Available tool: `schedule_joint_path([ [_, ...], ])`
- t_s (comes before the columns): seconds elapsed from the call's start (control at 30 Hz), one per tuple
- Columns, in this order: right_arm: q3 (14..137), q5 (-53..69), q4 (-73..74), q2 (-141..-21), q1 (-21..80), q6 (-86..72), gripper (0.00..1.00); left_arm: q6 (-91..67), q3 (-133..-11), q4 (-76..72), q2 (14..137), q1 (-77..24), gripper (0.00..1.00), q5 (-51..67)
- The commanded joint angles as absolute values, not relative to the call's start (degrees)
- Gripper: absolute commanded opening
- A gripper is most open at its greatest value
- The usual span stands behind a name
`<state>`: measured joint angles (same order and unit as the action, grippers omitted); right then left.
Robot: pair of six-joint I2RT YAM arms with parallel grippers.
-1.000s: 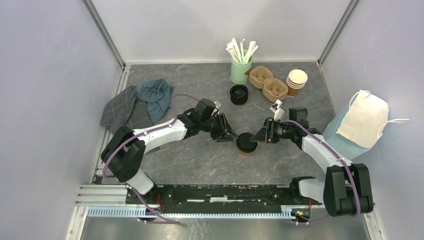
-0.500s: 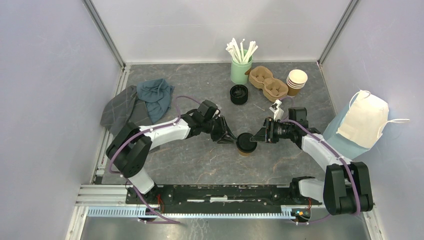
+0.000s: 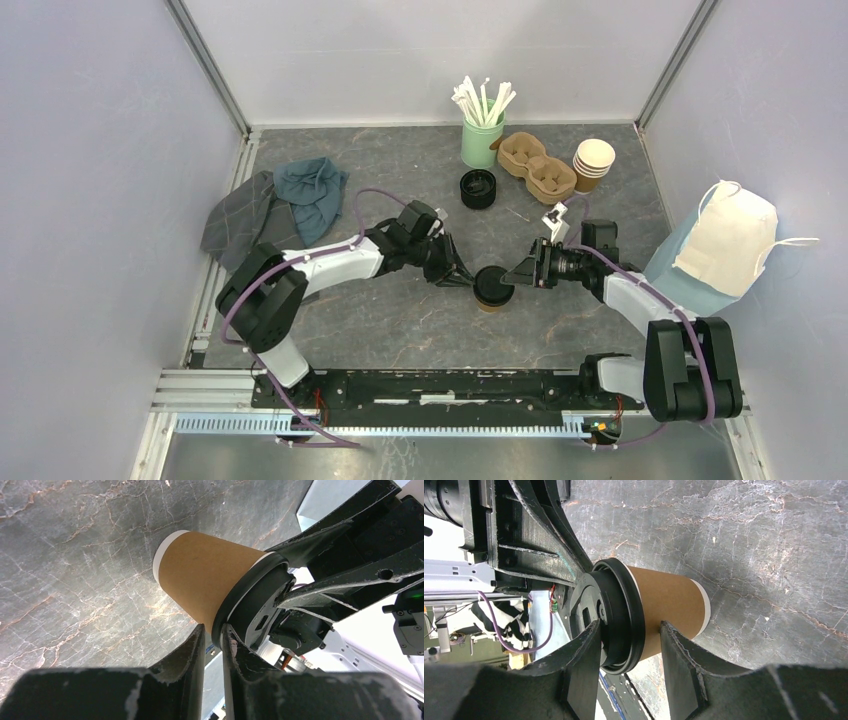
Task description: Pack the takeout coffee
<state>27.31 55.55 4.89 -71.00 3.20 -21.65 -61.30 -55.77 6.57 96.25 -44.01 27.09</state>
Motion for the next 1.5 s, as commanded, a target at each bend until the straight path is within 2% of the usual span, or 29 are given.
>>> schedule_joint_path([
  [0.0,26.2,48.1,11.8,-72.0,3.3,-15.6,0.49,-53.6,-55.9,20.5,98.2,-45.9,0.27,19.5],
  [0.07,28.1,49.9,12.2,-72.2,4.5,-16.2,0.5,-53.4,-59.2,21.0,95.7,-45.9,0.37,21.1],
  [0.17,30.1,50.7,12.2,-72.6,6.4,-16.4,0.51,-54.3,-63.3,20.8,92.4,-45.6,0.56,22.2],
  [0.33,31.3,51.8,12.0,-73.3,7.7,-16.2,0.52,-56.4,-63.3,16.2,88.8,-45.5,0.81,22.5],
  [0.43,32.2,52.2,11.7,-74.0,8.6,-16.1,0.54,-58.1,-61.2,12.5,89.5,-45.7,0.87,24.3],
  [0.53,33.4,52.7,11.8,-74.6,8.9,-16.4,0.56,-58.7,-60.6,10.1,92.4,-46.9,0.84,26.7],
  [0.67,35.7,49.6,15.8,-73.1,9.0,-15.9,0.63,-58.9,-60.4,14.3,94.8,-47.6,0.65,23.8],
  [0.83,37.0,47.9,19.0,-69.7,8.3,-16.9,0.71,-59.1,-58.2,14.8,93.9,-47.6,0.58,21.7],
  [1.0,33.6,49.4,19.2,-64.4,4.1,-18.8,0.71,-58.8,-58.0,15.0,94.0,-47.6,0.55,21.7],
  [1.13,29.4,52.5,14.8,-63.7,3.9,-22.0,0.66,-58.5,-58.3,15.2,94.4,-47.6,0.53,22.0],
  [1.23,28.4,52.4,14.4,-63.6,3.7,-21.7,0.53,-58.4,-58.3,15.3,94.7,-47.6,0.51,22.4],
  [1.37,26.7,52.6,13.5,-63.3,3.5,-21.6,0.43,-58.3,-58.0,15.3,94.4,-47.6,0.5,22.5],
  [1.47,25.6,53.4,11.8,-63.2,3.4,-22.0,0.42,-58.3,-57.6,15.2,94.3,-47.6,0.49,22.5],
])
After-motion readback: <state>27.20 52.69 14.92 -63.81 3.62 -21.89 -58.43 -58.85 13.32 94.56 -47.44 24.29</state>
